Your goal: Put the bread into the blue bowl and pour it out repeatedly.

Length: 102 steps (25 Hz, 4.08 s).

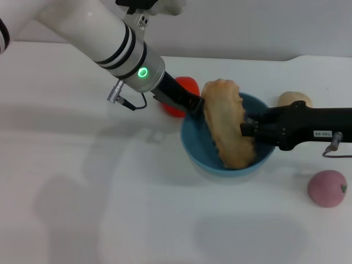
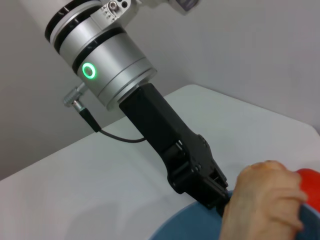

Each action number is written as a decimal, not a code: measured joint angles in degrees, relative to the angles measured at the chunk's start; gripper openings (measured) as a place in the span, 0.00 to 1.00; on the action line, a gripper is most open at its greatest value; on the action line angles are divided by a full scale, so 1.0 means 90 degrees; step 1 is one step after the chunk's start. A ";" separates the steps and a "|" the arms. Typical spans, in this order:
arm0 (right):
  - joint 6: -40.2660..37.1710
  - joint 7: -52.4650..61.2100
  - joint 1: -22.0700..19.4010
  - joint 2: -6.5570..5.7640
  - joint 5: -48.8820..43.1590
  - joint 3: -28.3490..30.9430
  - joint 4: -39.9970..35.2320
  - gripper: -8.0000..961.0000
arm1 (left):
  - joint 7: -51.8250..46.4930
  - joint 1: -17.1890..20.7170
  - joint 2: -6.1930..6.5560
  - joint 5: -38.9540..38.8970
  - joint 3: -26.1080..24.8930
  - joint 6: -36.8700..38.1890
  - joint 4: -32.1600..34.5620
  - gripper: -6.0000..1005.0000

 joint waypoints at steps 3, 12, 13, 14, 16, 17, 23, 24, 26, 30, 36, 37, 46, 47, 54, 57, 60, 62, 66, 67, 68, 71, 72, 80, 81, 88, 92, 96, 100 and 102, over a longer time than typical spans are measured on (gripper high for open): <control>-0.0037 0.0019 -0.0023 -0.0011 0.0000 0.0057 -0.0052 0.24 | -0.0002 -0.0027 0.0002 0.0003 0.0000 0.0000 0.0000 0.02; -0.0634 0.0163 -0.0425 0.0005 0.0502 0.1170 -0.0240 0.41 | 0.0034 -0.0106 -0.0008 0.0013 0.0037 -0.0072 -0.0223 0.02; -0.0867 0.0157 -0.0579 -0.0006 0.0746 0.1570 -0.0166 0.42 | 0.0037 -0.0113 -0.0016 0.0013 0.0089 -0.0123 -0.0271 0.02; -0.0867 0.0157 -0.0579 -0.0006 0.0746 0.1570 -0.0166 0.42 | 0.0036 -0.0120 -0.0027 0.0015 0.0172 -0.0188 -0.0327 0.02; -0.1054 0.0134 -0.0736 0.0001 0.0816 0.2032 -0.0143 0.42 | 0.0015 -0.0149 -0.0045 0.0002 0.0458 -0.0421 -0.0485 0.02; -0.1103 0.0130 -0.0797 0.0007 0.0820 0.2208 -0.0133 0.42 | 0.0003 -0.0161 -0.0051 -0.0007 0.0601 -0.0522 -0.0531 0.02; -0.1276 0.0065 -0.1013 0.0002 0.0917 0.2970 0.0249 0.42 | -0.0023 -0.0179 -0.0101 -0.0177 0.1361 -0.0977 -0.0622 0.02; -0.1276 0.0065 -0.1013 0.0002 0.0917 0.2970 0.0249 0.42 | -0.0024 -0.0186 -0.0104 -0.0243 0.1501 -0.1011 -0.0626 0.02; -0.1299 -0.0126 -0.1041 0.0006 0.1098 0.3002 0.0376 0.42 | -0.0035 -0.0190 -0.0104 -0.0341 0.1727 -0.1069 -0.0630 0.02; -0.1371 -0.0687 -0.1090 0.0003 0.1682 0.3016 0.0689 0.42 | -0.0222 -0.0192 -0.0089 -0.0341 0.1895 -0.1098 -0.0649 0.02; -0.1381 -0.0808 -0.1099 0.0003 0.1766 0.3014 0.0755 0.42 | -0.0263 -0.0186 -0.0066 -0.0320 0.1940 -0.1075 -0.0638 0.10; -0.1381 -0.0808 -0.1092 0.0008 0.1766 0.3000 0.0768 0.42 | -0.0262 -0.0198 -0.0059 -0.0319 0.1941 -0.1038 -0.0612 0.13; -0.1303 -0.0844 -0.1106 0.0003 0.1745 0.3006 0.0955 0.42 | -0.0026 0.0117 0.0036 -0.0022 0.0996 -0.0502 0.0481 0.49; -0.1297 -0.0893 -0.1106 0.0001 0.1753 0.3024 0.1023 0.42 | 0.0047 0.0224 0.0035 0.0038 0.0764 -0.0484 0.0618 0.53; -0.1285 -0.1388 -0.1065 0.0006 0.1777 0.3262 0.1405 0.42 | 0.0643 0.0751 0.0041 0.0133 -0.0963 -0.0511 0.0940 0.75; -0.1282 -0.1389 -0.0986 -0.0017 0.1818 0.3468 0.1630 0.42 | 0.1304 0.1077 0.0024 -0.0671 -0.1837 -0.0503 0.1015 0.83; -0.1282 -0.1404 -0.0929 -0.0023 0.1851 0.3748 0.1784 0.42 | 0.2433 0.1418 0.0054 -0.2402 -0.2839 -0.0254 0.0593 0.86; -0.1278 -0.1405 -0.0886 -0.0024 0.1852 0.3907 0.1914 0.42 | 0.3108 0.1568 0.0083 -0.3478 -0.3584 0.0088 0.0054 0.86; -0.1216 -0.1407 -0.0821 -0.0031 0.1855 0.4215 0.2195 0.42 | 0.4309 0.1825 0.0193 -0.5024 -0.5161 0.1107 -0.1280 0.86; -0.1152 -0.1407 -0.0810 -0.0032 0.1856 0.4303 0.2262 0.42 | 0.4584 0.1909 0.0202 -0.5337 -0.5483 0.1357 -0.1540 0.86; -0.1074 -0.1408 -0.0799 -0.0032 0.1856 0.4375 0.2332 0.42 | 0.4901 0.2019 0.0171 -0.5682 -0.5808 0.1601 -0.1741 0.86; -0.0781 -0.1421 -0.0749 -0.0033 0.1857 0.4580 0.2590 0.42 | 0.6137 0.2421 -0.0019 -0.6786 -0.6343 0.2289 -0.2129 0.86; -0.0696 -0.1486 -0.0740 -0.0033 0.1868 0.4633 0.2667 0.42 | 0.6507 0.2507 -0.0043 -0.7040 -0.6379 0.2413 -0.2268 0.86; -0.0277 -0.4903 -0.0789 -0.0005 0.2928 0.5334 0.4178 0.42 | 1.2019 0.3025 -0.0036 -0.8209 -0.6433 0.2206 -0.3872 0.86; -0.0267 -0.5372 -0.0811 -0.0005 0.3105 0.5370 0.4371 0.42 | 1.2671 0.3035 -0.0037 -0.8240 -0.6443 0.2109 -0.4061 0.86; -0.0455 -0.9143 -0.0895 0.0038 0.4674 0.5434 0.6176 0.42 | 1.7351 0.2851 -0.0064 -0.8513 -0.6914 0.1362 -0.5510 0.86; -0.0450 -0.9374 -0.0894 0.0043 0.4986 0.5438 0.6582 0.42 | 1.8484 0.2781 -0.0060 -0.8492 -0.7281 0.1170 -0.6121 0.86; -0.0423 -0.9382 -0.0909 0.0049 0.4996 0.5440 0.6760 0.42 | 1.8453 0.2780 -0.0062 -0.8471 -0.7269 0.0994 -0.6424 0.86; -0.0402 -0.9390 -0.0930 0.0055 0.4985 0.5440 0.6853 0.42 | 1.8367 0.2828 -0.0058 -0.8305 -0.7238 0.0928 -0.6669 0.86; -0.0399 -0.9391 -0.0945 0.0056 0.4977 0.5434 0.6879 0.42 | 1.8344 0.2873 -0.0065 -0.8113 -0.7238 0.0928 -0.6719 0.86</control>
